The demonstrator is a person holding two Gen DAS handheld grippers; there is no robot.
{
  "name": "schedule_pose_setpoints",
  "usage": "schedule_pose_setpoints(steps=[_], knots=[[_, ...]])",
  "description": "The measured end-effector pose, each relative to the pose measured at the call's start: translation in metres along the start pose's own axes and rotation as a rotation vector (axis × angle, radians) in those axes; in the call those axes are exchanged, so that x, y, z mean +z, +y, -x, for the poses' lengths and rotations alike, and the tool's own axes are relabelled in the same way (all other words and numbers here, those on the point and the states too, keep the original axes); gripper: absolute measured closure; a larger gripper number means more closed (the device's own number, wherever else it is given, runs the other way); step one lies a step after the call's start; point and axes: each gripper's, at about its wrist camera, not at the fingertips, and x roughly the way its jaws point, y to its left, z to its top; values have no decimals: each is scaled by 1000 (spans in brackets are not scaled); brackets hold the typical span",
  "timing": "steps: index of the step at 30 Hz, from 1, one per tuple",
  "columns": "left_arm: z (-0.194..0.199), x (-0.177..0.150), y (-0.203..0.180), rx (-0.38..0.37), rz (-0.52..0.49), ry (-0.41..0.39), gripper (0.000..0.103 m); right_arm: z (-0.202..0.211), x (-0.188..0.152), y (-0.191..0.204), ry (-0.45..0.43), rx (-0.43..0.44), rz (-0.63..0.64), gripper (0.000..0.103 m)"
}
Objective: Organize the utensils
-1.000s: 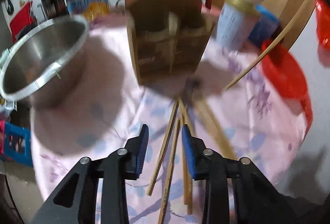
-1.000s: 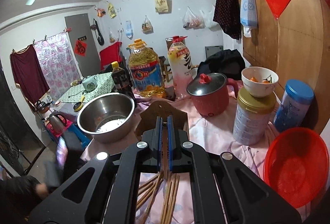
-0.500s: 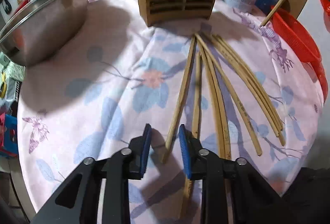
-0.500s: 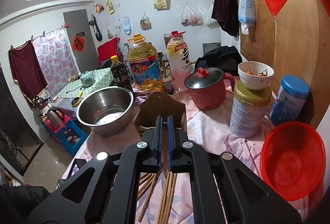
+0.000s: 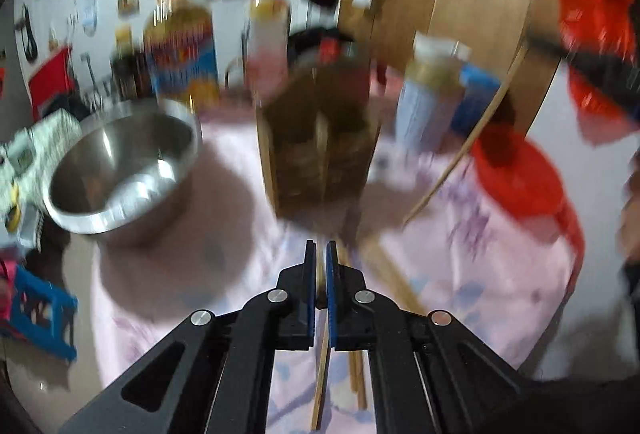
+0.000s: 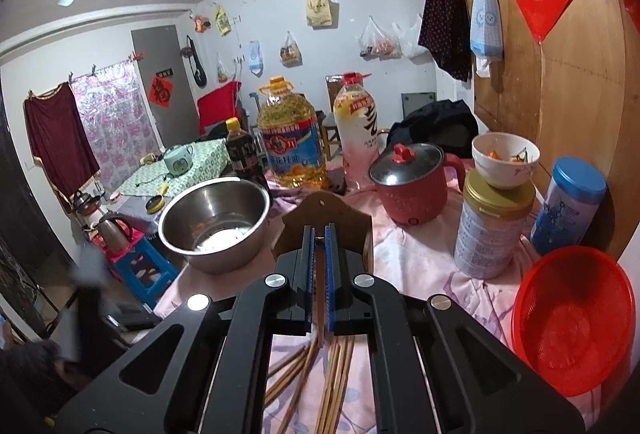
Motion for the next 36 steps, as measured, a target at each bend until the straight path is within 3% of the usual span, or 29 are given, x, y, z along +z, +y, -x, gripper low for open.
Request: schedule_pose_setpoints(steps=[7,14,16,19,24,27,30,36], knots=[[28,73,-4,-11,23,-97,103,-4,16,-1,-32,40,-17,97],[33,114,-1,-36,30,-144,103,-8,33,-2,-68,39,-5,97],[21,115,-2,-55,15,-104,103,-8,35,-6,-69,37,-16,97],[-6,88,4,-63,32,-9,102,-10,29,-11,-53,32,-25,97],[-71,2,22,-46,123,213,102,-21,14,-21,-1,43,-73,97],[-96,-40,24,-67,160,300,102,-26,7,-20,28,46,-76,97],[-115,-59,19,-75,162,329,102,-29,4,-17,44,48,-73,97],[-140,-65,12,-94,159,354,100,-26,2,-11,50,34,-42,97]])
